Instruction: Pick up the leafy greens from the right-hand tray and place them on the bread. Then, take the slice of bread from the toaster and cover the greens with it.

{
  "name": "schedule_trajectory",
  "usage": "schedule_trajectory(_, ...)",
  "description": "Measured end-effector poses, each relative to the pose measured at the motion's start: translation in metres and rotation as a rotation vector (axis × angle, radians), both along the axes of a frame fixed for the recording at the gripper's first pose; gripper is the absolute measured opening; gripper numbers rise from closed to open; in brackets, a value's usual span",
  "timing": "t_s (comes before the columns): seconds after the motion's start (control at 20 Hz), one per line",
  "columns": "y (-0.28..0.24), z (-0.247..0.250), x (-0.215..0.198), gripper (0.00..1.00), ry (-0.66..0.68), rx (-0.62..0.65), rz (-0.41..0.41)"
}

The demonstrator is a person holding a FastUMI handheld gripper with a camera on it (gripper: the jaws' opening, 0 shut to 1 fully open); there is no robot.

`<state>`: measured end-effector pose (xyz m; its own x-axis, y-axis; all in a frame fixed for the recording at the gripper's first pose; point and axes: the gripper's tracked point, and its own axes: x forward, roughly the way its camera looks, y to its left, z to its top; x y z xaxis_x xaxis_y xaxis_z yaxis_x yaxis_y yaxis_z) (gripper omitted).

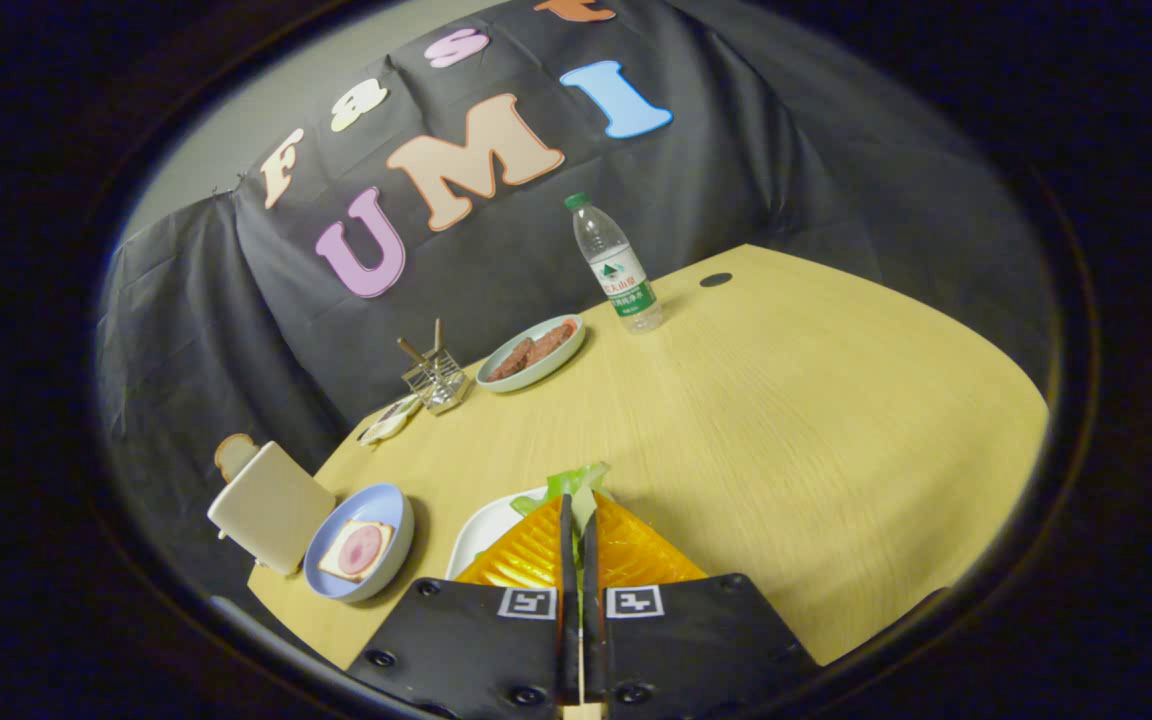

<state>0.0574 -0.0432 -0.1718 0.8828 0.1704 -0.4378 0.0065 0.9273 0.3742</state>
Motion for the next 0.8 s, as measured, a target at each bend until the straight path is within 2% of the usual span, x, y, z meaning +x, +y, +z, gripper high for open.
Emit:
schedule_trajectory(0.4, 0.053, 0.056, -0.004, 0.04, -0.132, -0.038, 0.059)
schedule_trajectory(0.8, 0.150, 0.090, -0.012, 0.04, -0.220, -0.042, 0.210)
